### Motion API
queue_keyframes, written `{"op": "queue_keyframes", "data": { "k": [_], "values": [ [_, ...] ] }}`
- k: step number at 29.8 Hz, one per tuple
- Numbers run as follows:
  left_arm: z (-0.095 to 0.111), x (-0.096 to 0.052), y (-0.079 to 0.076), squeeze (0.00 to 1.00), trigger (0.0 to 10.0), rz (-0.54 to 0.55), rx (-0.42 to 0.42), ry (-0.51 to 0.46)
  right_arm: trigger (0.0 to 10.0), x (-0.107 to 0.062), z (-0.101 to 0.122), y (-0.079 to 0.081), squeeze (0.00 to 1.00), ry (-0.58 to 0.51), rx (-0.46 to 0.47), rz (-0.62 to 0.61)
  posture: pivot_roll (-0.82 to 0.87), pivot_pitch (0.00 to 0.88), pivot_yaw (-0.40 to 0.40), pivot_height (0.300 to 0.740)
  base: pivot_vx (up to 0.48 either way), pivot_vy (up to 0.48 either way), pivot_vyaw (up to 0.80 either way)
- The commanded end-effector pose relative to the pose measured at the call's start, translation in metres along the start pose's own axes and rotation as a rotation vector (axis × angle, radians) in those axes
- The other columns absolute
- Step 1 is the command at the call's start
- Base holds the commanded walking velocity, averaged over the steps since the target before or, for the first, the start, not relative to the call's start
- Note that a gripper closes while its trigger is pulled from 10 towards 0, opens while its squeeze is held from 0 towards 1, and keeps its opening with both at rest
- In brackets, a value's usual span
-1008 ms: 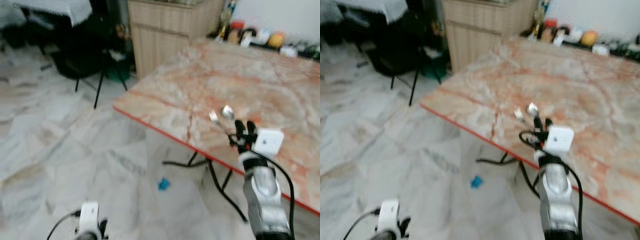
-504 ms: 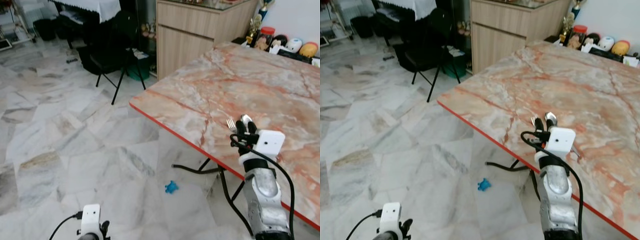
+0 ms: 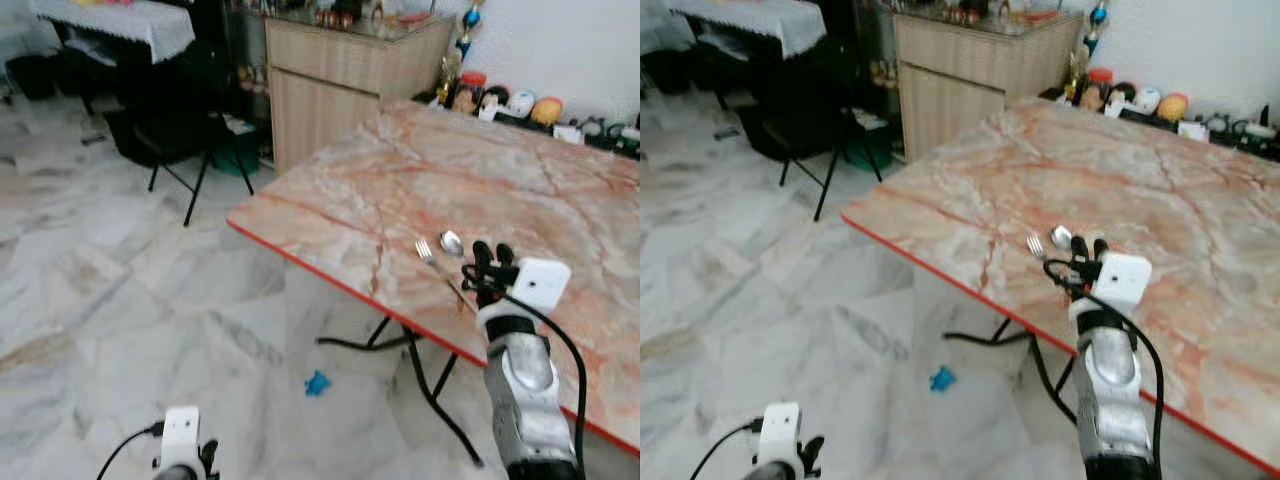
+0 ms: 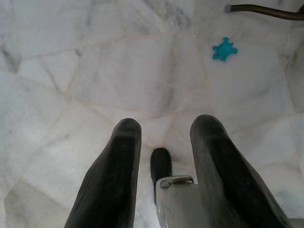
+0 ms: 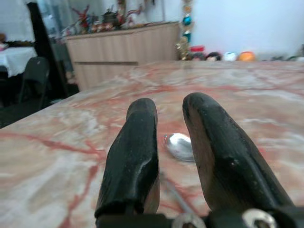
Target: Setting the table
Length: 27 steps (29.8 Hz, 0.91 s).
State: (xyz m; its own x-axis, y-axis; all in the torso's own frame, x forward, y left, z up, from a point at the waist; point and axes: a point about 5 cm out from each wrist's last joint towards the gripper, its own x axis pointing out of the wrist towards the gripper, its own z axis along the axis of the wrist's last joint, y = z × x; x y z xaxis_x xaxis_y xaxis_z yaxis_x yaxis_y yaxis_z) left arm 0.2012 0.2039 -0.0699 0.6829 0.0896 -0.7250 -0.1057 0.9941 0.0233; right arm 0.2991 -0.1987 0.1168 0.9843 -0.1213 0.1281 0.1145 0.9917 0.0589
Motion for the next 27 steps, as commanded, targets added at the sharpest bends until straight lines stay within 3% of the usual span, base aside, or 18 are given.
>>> {"op": "queue_keyframes", "data": {
  "k": [1,21,24,27],
  "values": [
    [-0.002,-0.001,0.002,0.00,10.0,0.006,-0.003,0.005,10.0,0.003,0.002,0.005,0.00,-0.008,0.002,0.011,0.04,0.000,-0.015,0.736,0.311,0.000,0.00],
    [-0.003,-0.001,-0.003,0.00,10.0,-0.005,0.006,0.006,10.0,0.003,0.004,0.004,0.00,-0.013,-0.006,0.015,0.04,0.000,-0.019,0.736,0.274,0.000,0.00],
    [-0.004,-0.001,-0.003,0.00,10.0,-0.004,0.004,0.008,10.0,0.003,0.005,0.004,0.00,0.006,-0.034,0.039,0.04,0.000,-0.019,0.736,0.000,0.000,0.00],
    [-0.006,-0.001,-0.004,0.00,10.0,-0.008,0.002,0.019,10.0,0.003,0.006,-0.008,0.00,0.065,-0.119,0.099,0.04,0.005,-0.018,0.736,0.000,0.000,0.00]
  ]
}}
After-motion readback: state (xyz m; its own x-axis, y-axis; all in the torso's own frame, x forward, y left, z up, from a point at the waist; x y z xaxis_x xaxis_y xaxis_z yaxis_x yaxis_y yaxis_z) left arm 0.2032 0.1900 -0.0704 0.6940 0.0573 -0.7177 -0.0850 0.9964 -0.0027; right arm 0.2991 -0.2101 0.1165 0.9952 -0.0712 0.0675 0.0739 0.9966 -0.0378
